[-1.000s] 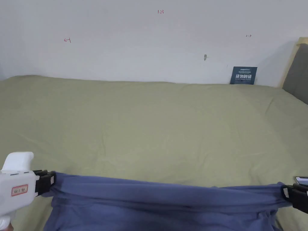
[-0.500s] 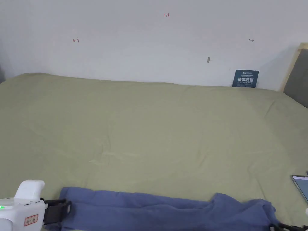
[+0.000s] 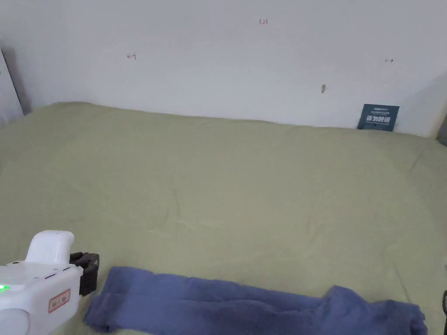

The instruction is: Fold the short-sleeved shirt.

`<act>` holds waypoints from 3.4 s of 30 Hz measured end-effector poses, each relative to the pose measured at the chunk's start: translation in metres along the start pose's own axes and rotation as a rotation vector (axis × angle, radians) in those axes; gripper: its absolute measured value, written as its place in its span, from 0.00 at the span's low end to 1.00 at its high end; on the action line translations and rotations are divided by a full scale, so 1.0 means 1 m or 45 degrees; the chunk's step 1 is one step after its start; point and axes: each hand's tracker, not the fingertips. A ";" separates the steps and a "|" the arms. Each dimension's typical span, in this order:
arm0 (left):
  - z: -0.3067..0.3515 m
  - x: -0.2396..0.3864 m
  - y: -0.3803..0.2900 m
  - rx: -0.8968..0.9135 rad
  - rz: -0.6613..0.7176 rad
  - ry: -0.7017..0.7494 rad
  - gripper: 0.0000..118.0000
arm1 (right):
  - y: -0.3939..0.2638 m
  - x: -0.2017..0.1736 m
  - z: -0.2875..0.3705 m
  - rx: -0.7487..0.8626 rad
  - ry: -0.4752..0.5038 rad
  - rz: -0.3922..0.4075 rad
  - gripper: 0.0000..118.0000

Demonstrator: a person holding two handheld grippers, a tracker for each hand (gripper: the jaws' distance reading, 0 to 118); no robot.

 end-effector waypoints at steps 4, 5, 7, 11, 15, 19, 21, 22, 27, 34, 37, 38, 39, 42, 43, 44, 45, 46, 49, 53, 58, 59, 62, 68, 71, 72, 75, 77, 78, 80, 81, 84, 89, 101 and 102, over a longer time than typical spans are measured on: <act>-0.002 -0.016 0.009 -0.025 0.021 -0.022 0.00 | 0.017 -0.019 0.013 0.092 0.012 -0.030 0.00; -0.005 -0.023 0.011 -0.047 0.042 -0.038 0.00 | 0.018 -0.024 0.016 0.117 0.011 -0.034 0.00; -0.011 -0.036 0.014 -0.101 0.110 -0.087 0.00 | 0.018 -0.029 0.025 0.147 0.011 -0.044 0.00; -0.048 -0.071 0.017 -0.347 0.294 -0.300 0.00 | 0.016 -0.040 0.032 0.170 0.008 -0.040 0.00; -0.097 -0.097 0.021 -0.570 0.408 -0.508 0.00 | 0.012 -0.044 0.037 0.151 0.014 -0.046 0.00; -0.141 -0.111 0.025 -0.688 0.457 -0.594 0.00 | 0.011 -0.049 0.038 0.123 -0.011 -0.021 0.00; -0.155 -0.109 0.027 -0.728 0.423 -0.631 0.00 | 0.013 -0.050 0.037 0.112 -0.021 -0.018 0.00; -0.160 -0.110 0.027 -0.760 0.410 -0.663 0.08 | 0.013 -0.048 0.036 0.113 -0.028 -0.018 0.00; -0.180 -0.103 0.017 -0.834 0.432 -0.808 0.99 | 0.019 -0.049 0.029 0.095 -0.040 -0.002 0.00; -0.191 -0.089 -0.003 -0.849 0.579 -0.911 0.98 | 0.015 -0.053 0.023 0.045 -0.004 -0.011 0.00; -0.191 -0.084 -0.006 -0.864 0.577 -0.941 0.97 | 0.013 -0.054 0.021 0.033 0.012 -0.028 0.00; -0.190 -0.077 -0.008 -0.875 0.565 -0.946 0.96 | 0.012 -0.056 0.021 0.032 0.012 -0.026 0.00; -0.191 -0.075 -0.010 -0.880 0.555 -0.957 0.94 | 0.011 -0.056 0.021 0.031 0.012 -0.025 0.00; -0.187 -0.069 -0.009 -0.888 0.533 -0.915 0.69 | 0.007 -0.057 0.021 0.020 0.035 -0.038 0.00; -0.188 -0.070 -0.009 -0.881 0.533 -0.865 0.42 | 0.006 -0.057 0.022 0.020 0.038 -0.032 0.00; -0.190 -0.071 -0.011 -0.898 0.527 -0.795 0.08 | 0.005 -0.058 0.023 0.021 0.041 -0.024 0.00; -0.190 -0.073 -0.014 -0.880 0.513 -0.745 0.08 | 0.005 -0.058 0.025 0.024 0.046 -0.022 0.00; -0.191 -0.073 -0.015 -0.898 0.523 -0.787 0.08 | 0.005 -0.058 0.027 0.027 0.049 -0.023 0.00; -0.181 -0.076 -0.015 -0.866 0.549 -0.807 0.08 | 0.007 -0.056 0.030 0.033 0.057 -0.033 0.00; -0.159 -0.084 -0.006 -0.778 0.599 -0.738 0.08 | 0.010 -0.053 0.031 0.051 0.069 -0.043 0.00; -0.124 -0.120 0.003 -0.673 0.651 -0.625 0.08 | 0.016 -0.051 0.032 0.078 0.096 -0.049 0.00; -0.115 -0.131 0.003 -0.665 0.658 -0.614 0.08 | 0.017 -0.051 0.032 0.085 0.104 -0.047 0.00; -0.085 -0.154 0.007 -0.633 0.659 -0.515 0.08 | 0.020 -0.050 0.033 0.101 0.123 -0.043 0.00; -0.051 -0.135 0.027 -0.600 0.512 -0.422 0.08 | 0.018 -0.050 0.032 0.111 0.151 -0.050 0.00; -0.038 -0.087 0.050 -0.590 0.344 -0.387 0.08 | 0.015 -0.052 0.033 0.105 0.163 -0.058 0.00; -0.034 -0.069 0.057 -0.582 0.291 -0.395 0.08 | 0.014 -0.052 0.033 0.103 0.166 -0.058 0.00; -0.030 -0.010 0.074 -0.558 0.138 -0.407 0.08 | 0.009 -0.052 0.035 0.097 0.171 -0.064 0.00; -0.033 0.026 0.074 -0.564 0.058 -0.416 0.08 | 0.006 -0.050 0.035 0.093 0.175 -0.075 0.00; -0.037 0.046 0.073 -0.583 0.000 -0.433 0.08 | 0.005 -0.049 0.035 0.089 0.177 -0.080 0.00; -0.048 0.084 0.066 -0.630 -0.066 -0.440 0.08 | 0.002 -0.046 0.036 0.082 0.175 -0.087 0.00; -0.054 0.101 0.059 -0.651 -0.105 -0.443 0.08 | 0.001 -0.045 0.036 0.079 0.176 -0.092 0.00; -0.081 0.151 0.033 -0.713 -0.209 -0.451 0.11 | -0.004 -0.040 0.036 0.064 0.171 -0.104 0.00; -0.131 0.197 -0.011 -0.711 -0.210 -0.511 0.98 | -0.010 -0.033 0.036 0.036 0.154 -0.134 0.00; -0.113 0.088 0.017 -0.629 0.225 -0.602 0.00 | -0.010 -0.033 0.030 0.012 0.167 -0.154 0.00; -0.119 0.086 0.012 -0.655 0.276 -0.620 0.00 | -0.010 -0.034 0.029 0.008 0.173 -0.157 0.00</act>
